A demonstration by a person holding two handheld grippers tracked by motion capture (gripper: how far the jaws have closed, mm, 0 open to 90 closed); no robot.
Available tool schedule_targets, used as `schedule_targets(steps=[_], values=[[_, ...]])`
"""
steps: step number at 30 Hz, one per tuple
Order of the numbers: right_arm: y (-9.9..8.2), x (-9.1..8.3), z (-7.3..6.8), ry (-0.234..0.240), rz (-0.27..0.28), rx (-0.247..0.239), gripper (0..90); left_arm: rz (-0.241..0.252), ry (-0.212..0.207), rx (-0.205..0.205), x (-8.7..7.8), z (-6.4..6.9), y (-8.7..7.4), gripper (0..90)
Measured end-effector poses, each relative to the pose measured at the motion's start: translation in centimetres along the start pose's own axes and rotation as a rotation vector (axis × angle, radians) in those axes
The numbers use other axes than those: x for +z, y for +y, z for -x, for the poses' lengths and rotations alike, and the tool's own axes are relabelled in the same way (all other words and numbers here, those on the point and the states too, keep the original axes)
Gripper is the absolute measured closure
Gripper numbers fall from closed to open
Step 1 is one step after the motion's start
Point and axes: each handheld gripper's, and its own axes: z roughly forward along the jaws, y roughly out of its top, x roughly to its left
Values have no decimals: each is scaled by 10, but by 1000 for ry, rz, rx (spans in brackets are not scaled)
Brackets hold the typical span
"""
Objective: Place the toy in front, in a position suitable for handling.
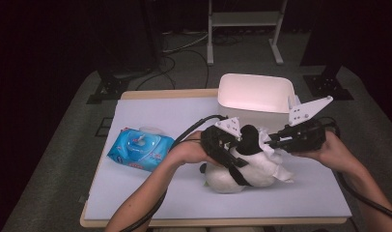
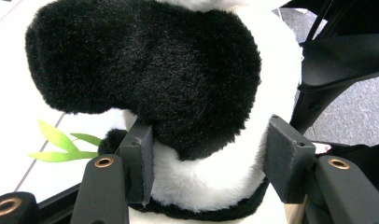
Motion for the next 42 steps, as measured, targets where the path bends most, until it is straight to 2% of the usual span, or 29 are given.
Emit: schedule_targets(steps=[8, 13, 24, 30, 34, 39, 42], values=[[-6, 6, 0, 6, -10, 8, 766, -22, 3, 6, 0, 0, -1, 426], [-4, 6, 0, -9, -26, -2, 766, -23, -5, 7, 5, 1, 0, 424], [4, 2, -1, -19, -19, -17, 765, -47, -17, 16, 19, 1, 7, 414], [0, 1, -2, -18, -15, -17, 765, -50, -22, 12, 28, 0, 9, 411], [-1, 3, -4, -20, -21, -22, 765, -67, -21, 23, 32, 0, 12, 408], [-9, 4, -3, -32, -44, -8, 765, -82, -12, 20, 40, 1, 13, 378], [-18, 4, 1, -30, -43, 20, 765, -82, -8, 18, 44, 1, 14, 360]])
